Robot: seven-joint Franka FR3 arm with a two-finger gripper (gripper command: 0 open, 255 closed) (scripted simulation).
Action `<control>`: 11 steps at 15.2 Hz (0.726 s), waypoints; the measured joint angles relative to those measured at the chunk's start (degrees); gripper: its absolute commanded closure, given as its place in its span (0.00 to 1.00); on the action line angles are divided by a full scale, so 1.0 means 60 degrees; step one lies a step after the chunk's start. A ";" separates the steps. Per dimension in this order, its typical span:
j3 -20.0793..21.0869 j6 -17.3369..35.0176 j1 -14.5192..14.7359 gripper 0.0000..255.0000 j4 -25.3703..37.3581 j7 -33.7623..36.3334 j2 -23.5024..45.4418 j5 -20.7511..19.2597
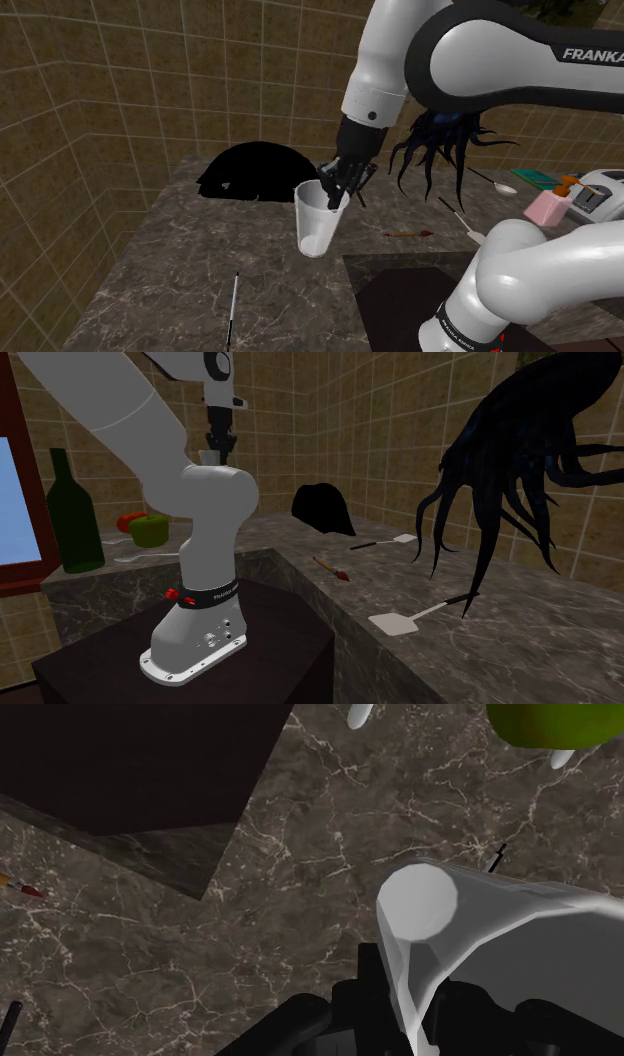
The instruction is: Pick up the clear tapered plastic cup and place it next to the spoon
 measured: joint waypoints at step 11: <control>0.2722 0.0712 -0.0043 1.00 0.2053 0.2648 0.1981 0.0467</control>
